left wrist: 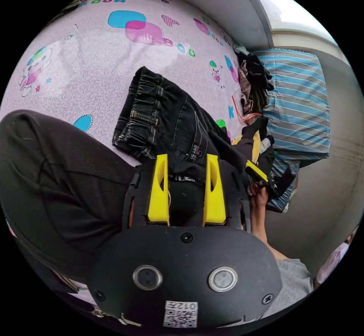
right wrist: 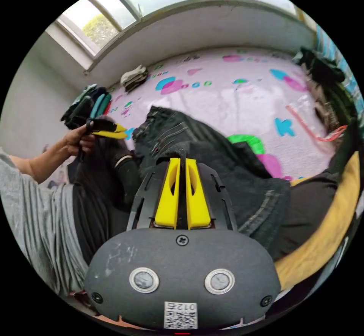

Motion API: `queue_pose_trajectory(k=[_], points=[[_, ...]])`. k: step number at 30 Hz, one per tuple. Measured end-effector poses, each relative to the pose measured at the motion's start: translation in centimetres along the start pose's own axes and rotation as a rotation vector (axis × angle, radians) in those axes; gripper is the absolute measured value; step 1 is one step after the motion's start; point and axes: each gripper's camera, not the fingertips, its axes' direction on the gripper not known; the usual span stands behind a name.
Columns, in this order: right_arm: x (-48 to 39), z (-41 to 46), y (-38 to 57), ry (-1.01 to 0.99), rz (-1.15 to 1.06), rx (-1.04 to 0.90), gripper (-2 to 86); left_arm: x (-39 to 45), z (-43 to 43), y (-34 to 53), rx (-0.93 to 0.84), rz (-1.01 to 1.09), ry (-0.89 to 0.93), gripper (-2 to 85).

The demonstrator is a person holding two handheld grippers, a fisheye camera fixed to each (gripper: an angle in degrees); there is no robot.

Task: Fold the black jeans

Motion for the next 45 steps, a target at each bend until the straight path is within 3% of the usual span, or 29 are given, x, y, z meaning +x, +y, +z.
queue_pose_trajectory(k=[2, 6, 9, 11, 12, 15, 19, 23, 28, 35, 45], points=[[-0.5, -2.8, -0.5, 0.163, 0.008, 0.074, 0.6, 0.0, 1.2, -0.2, -0.026, -0.011, 0.019, 13.8], [1.6, -6.9, -1.9, 0.237, 0.074, 0.124, 1.1, 0.1, 3.7, -1.0, -0.090, -0.012, 0.061, 13.7], [5.0, -10.1, -1.8, 0.350, 0.279, 0.164, 2.5, 0.3, 3.4, -1.2, -0.055, 0.004, 0.068, 13.4], [5.2, -10.4, -1.1, 0.629, 0.353, 0.123, 5.0, -0.1, 2.8, -1.2, -0.022, 0.000, 0.074, 13.3], [4.4, -10.3, -0.9, 0.669, 0.337, 0.135, 5.7, -0.5, 2.5, -1.3, -0.011, -0.013, 0.089, 13.2], [-3.7, -7.5, 0.1, 0.468, 0.027, 0.205, 6.1, -1.3, 1.9, -1.4, 0.007, -0.029, 0.091, 13.0], [-16.8, 1.8, 1.9, 0.169, -0.417, -0.013, 7.6, -1.8, 1.8, -1.5, 0.002, -0.036, 0.107, 13.0], [-22.8, 7.9, 3.4, 0.269, -0.608, -0.115, 9.0, -1.8, 1.6, -1.2, 0.004, -0.022, 0.113, 13.1], [-22.6, 12.4, 2.6, 0.268, -0.627, -0.349, 3.3, -2.7, 0.6, -0.1, 0.013, -0.042, 0.123, 13.4], [-15.9, 4.4, -0.4, 0.024, -0.309, -0.075, -0.2, -4.1, -0.8, 1.9, 0.049, -0.102, 0.183, 15.3], [-12.0, 0.5, 4.1, -0.024, -0.307, 0.015, -0.4, -4.7, -0.3, 2.6, 0.125, -0.191, 0.319, 15.2]])
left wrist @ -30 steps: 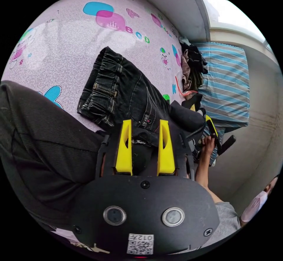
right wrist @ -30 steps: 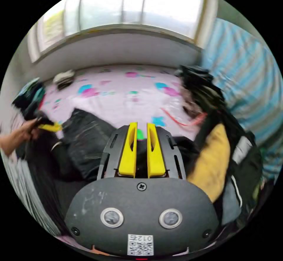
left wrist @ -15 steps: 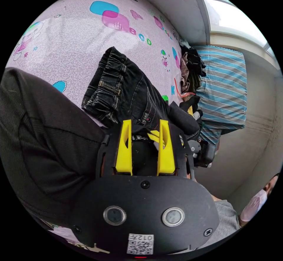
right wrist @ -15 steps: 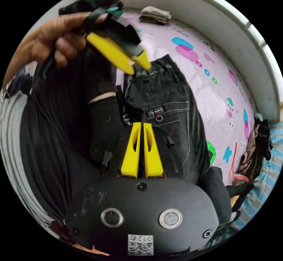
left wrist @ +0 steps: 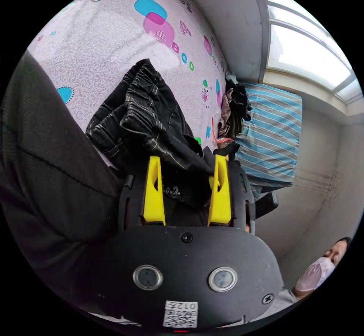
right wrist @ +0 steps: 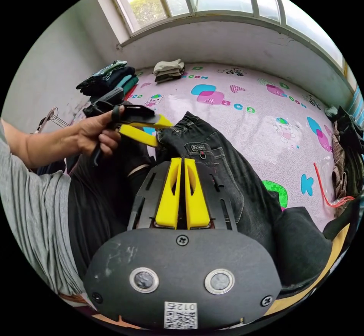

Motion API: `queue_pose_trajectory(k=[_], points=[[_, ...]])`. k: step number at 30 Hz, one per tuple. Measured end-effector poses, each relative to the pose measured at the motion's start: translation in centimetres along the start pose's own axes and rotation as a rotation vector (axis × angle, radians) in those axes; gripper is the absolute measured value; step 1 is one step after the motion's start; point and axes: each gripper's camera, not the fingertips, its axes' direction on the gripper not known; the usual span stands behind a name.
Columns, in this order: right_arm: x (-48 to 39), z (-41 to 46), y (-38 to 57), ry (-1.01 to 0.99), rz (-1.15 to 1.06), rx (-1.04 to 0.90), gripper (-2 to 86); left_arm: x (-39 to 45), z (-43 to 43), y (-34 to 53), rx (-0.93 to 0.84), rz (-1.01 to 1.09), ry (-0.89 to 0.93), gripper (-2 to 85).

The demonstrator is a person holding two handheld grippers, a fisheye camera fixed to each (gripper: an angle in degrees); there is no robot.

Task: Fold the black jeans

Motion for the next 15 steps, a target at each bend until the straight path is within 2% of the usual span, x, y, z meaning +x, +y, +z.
queue_pose_trajectory(k=[4, 7, 9, 13, 15], points=[[0.9, -1.6, 3.6, -0.008, -0.001, 0.050, -0.4, -0.9, 0.3, -0.3, 0.007, -0.036, 0.004, 6.8], [3.4, -4.4, 6.6, -0.037, 0.062, 0.092, -0.5, 0.5, -1.3, 0.0, 0.065, 0.028, 0.081, 5.5], [5.5, -8.0, 8.8, 0.012, 0.133, 0.167, -0.7, 2.1, -2.9, 0.1, 0.076, 0.095, 0.090, 5.2], [13.5, -18.7, 15.6, 0.210, 0.425, 0.410, -0.7, 5.1, -6.2, 0.9, 0.124, 0.213, 0.098, 4.9], [18.5, -21.9, 19.1, 0.229, 0.605, 0.444, -0.5, 6.0, -7.8, 1.2, 0.165, 0.232, 0.116, 4.8]])
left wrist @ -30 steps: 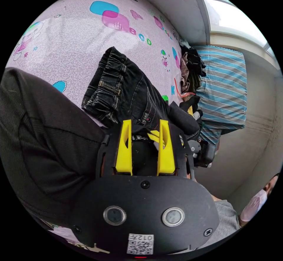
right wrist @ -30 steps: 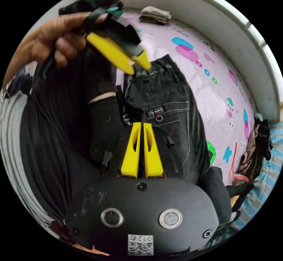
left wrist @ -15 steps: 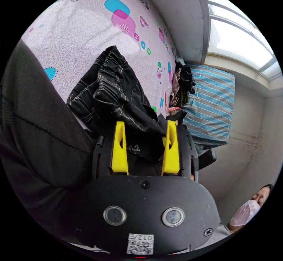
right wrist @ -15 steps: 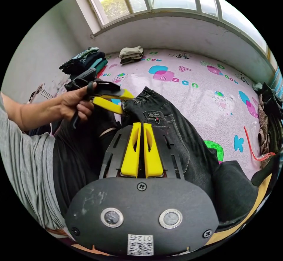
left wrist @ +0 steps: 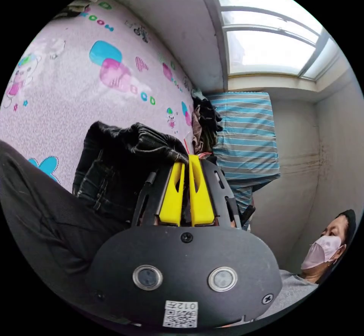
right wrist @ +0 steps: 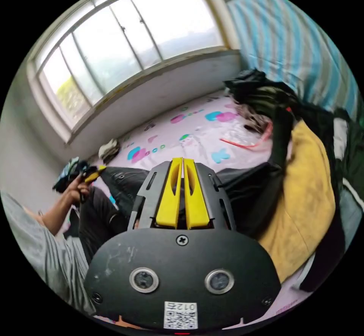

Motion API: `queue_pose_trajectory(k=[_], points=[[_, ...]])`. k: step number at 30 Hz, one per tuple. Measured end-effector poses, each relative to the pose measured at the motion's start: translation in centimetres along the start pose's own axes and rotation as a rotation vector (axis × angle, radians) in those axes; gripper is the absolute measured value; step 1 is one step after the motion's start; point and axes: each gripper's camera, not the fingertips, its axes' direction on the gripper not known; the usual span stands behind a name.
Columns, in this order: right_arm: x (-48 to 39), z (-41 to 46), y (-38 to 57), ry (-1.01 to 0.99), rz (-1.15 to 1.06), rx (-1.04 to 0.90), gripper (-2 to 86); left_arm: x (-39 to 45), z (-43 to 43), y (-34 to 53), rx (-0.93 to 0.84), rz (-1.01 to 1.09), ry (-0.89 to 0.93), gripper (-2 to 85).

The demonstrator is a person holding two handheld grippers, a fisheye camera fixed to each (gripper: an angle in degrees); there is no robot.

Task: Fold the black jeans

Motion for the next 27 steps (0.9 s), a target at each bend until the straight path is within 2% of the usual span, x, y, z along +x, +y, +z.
queue_pose_trajectory(k=[4, 7, 15, 19, 24, 27], points=[[12.8, -0.9, 0.5, -0.030, 0.318, -0.044, 0.0, 2.7, -4.3, -1.1, 0.115, 0.065, 0.011, 4.7], [16.7, -0.2, 1.6, -0.036, 0.382, -0.073, 0.1, 5.3, -8.0, -2.2, 0.189, 0.132, -0.011, 4.6], [19.8, 2.8, 0.2, -0.110, 0.360, -0.124, 0.0, 10.0, -17.0, -3.8, 0.434, 0.251, -0.202, 4.4], [20.7, 5.5, -1.4, -0.163, 0.348, -0.185, 0.5, 8.1, -20.7, -3.4, 0.570, 0.164, -0.314, 4.5], [21.6, 8.0, -0.8, -0.268, 0.456, -0.228, 2.4, 4.4, -22.1, -2.6, 0.564, 0.037, -0.388, 4.6], [21.9, 8.8, 1.3, -0.329, 0.563, -0.230, 4.7, 2.9, -23.2, -2.0, 0.579, -0.010, -0.368, 4.7]])
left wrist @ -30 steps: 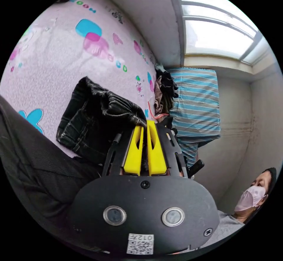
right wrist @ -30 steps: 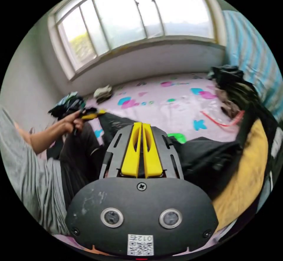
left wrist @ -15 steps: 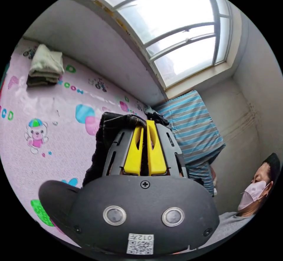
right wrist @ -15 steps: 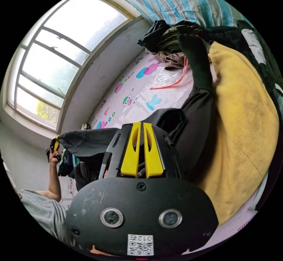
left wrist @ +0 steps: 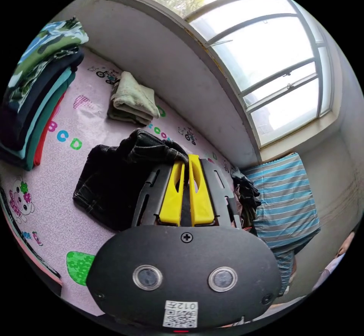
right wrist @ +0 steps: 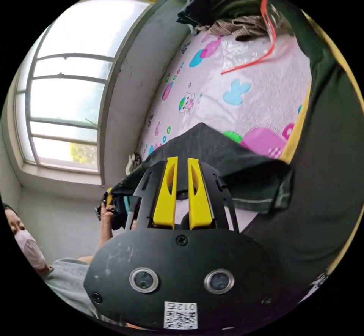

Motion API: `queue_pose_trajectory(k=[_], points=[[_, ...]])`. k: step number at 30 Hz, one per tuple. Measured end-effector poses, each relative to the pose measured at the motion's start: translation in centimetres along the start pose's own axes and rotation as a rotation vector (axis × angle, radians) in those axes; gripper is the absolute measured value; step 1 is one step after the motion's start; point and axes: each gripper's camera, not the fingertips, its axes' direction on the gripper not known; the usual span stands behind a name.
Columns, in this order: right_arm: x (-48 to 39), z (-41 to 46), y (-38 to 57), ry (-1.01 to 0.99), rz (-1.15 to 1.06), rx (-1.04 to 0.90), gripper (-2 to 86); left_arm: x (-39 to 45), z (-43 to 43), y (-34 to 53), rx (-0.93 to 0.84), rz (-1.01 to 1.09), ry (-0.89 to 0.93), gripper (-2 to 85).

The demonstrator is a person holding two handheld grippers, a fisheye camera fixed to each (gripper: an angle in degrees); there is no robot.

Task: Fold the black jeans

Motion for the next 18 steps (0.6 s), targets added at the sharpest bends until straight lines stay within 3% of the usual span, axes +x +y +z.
queue_pose_trajectory(k=[3, 11, 18], points=[[1.5, 0.4, 2.3, -0.074, 0.108, 0.025, 6.0, -0.8, -0.8, -0.5, 0.008, -0.011, 0.010, 4.6], [6.2, 1.9, 4.6, -0.036, 0.330, 0.028, 9.3, -0.4, -1.8, -1.8, -0.015, 0.003, 0.014, 4.4], [8.1, 1.3, 4.0, -0.046, 0.369, 0.097, 9.0, -0.5, -3.0, -2.0, -0.019, -0.014, 0.032, 4.5]])
